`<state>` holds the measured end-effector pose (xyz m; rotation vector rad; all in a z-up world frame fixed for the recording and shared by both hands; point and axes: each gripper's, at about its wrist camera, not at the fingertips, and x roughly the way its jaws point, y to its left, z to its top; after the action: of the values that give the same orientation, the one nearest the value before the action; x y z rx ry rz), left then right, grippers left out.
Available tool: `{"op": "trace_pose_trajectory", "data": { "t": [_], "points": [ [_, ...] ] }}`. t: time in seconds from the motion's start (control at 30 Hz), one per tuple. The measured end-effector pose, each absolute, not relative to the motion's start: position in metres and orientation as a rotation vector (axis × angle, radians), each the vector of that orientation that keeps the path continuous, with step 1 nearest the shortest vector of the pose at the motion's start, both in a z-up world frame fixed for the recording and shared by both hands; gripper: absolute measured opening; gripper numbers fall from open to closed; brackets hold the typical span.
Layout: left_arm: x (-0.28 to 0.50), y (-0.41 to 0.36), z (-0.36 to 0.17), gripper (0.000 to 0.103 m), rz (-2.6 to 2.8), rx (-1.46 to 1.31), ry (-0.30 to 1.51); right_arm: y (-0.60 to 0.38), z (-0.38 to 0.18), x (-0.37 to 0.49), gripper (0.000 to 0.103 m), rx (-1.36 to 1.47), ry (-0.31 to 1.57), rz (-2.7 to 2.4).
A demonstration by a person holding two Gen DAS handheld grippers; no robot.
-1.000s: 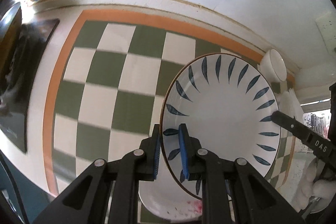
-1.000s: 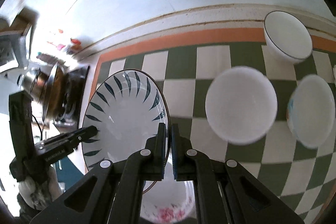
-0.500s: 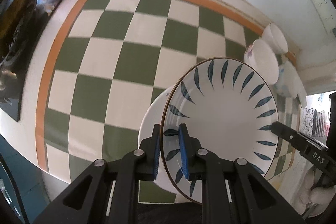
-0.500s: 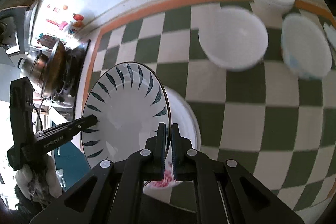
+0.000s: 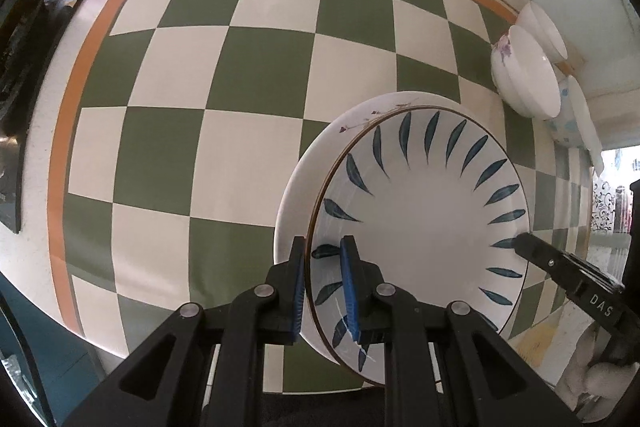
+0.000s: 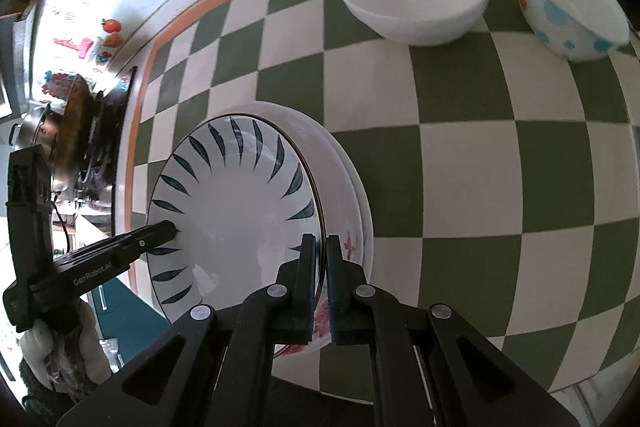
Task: Organize plates and bowls
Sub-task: 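Lower the plate stack onto the middle of the cloth and release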
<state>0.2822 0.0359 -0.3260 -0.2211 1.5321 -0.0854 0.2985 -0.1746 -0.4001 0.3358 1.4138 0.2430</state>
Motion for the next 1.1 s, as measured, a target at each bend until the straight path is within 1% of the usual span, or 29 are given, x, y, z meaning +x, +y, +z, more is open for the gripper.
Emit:
{"op": "trace_pose_trajectory", "data": {
  "t": [0.2, 0.43, 0.57, 0.63, 0.73, 1.1],
  "points": [
    [0.286, 0.032, -0.332, 0.014, -0.095, -0.186, 1.543, -0.176, -0.41, 0.293, 0.007, 0.357, 1.414, 0.217],
    [0.288, 0.025, -0.337, 0.014, -0.101, -0.144, 1.549, -0.169, -0.417, 0.29, 0.007, 0.308, 1.415, 0.185],
    [0.292, 0.016, -0.34, 0.015, -0.097, -0.127, 1.551, -0.17, -0.418, 0.289, 0.008, 0.343, 1.413, 0.171],
    [0.293, 0.016, -0.341, 0.016, -0.101, -0.131, 1.566, -0.17, -0.418, 0.29, 0.01, 0.36, 1.417, 0.167],
    [0.293, 0.016, -0.343, 0.017, -0.11, -0.135, 1.588, -0.171, -0.419, 0.292, 0.01, 0.373, 1.431, 0.148],
    [0.285, 0.011, -0.344, 0.017, -0.098, -0.13, 1.609, -0.158, -0.414, 0.286, 0.01, 0.283, 1.491, 0.104]
  ]
}}
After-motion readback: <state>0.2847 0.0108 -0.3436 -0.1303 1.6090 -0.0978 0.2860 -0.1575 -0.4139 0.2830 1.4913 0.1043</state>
